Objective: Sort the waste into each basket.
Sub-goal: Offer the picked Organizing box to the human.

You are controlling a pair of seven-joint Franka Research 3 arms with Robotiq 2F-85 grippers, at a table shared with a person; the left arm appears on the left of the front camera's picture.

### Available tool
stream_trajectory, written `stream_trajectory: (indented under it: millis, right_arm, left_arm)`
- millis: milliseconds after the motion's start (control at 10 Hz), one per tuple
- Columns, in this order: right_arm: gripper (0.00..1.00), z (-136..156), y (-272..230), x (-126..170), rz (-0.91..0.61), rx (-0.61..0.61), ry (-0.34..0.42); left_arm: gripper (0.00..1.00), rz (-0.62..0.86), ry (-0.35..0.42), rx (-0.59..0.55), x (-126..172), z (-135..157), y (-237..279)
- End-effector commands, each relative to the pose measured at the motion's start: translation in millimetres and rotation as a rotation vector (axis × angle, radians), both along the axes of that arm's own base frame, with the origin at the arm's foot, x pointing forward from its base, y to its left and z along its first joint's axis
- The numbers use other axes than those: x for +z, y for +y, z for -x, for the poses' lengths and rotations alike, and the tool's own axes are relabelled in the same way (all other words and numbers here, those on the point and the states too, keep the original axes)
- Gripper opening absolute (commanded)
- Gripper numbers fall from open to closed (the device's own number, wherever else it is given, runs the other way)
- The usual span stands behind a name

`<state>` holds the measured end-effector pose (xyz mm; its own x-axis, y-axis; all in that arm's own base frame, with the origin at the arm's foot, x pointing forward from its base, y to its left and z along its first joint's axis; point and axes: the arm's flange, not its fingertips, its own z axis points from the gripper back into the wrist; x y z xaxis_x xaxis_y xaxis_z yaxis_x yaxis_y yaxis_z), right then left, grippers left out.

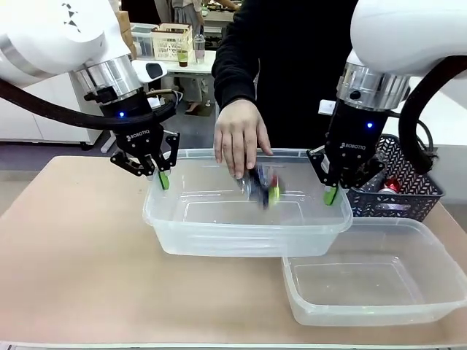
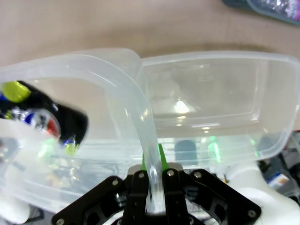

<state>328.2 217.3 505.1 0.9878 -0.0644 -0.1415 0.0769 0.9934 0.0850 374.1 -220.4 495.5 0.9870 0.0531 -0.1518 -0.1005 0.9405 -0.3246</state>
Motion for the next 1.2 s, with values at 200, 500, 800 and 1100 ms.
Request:
stream_trajectory:
  millis: [200, 500, 800, 1100]
  right_arm:
    - [0.04, 0.2, -0.4, 3.8, 0.01, 0.011, 0.009]
    - [0.04, 0.2, -0.4, 3.8, 0.01, 0.011, 0.009]
    - [0.04, 0.2, -0.4, 3.8, 0.01, 0.011, 0.009]
    - [0.04, 0.2, -0.4, 3.8, 0.01, 0.011, 0.009]
  left_arm:
    - [0.06, 0.031, 0.0, 0.027, 5.6, -0.4, 0.6]
    - [0.06, 0.031, 0.0, 0.027, 5.6, -0.4, 0.6]
    - [0.06, 0.031, 0.0, 0.027, 5.6, -0.4, 0.6]
    - [0.06, 0.031, 0.0, 0.027, 5.6, -0.4, 0.6]
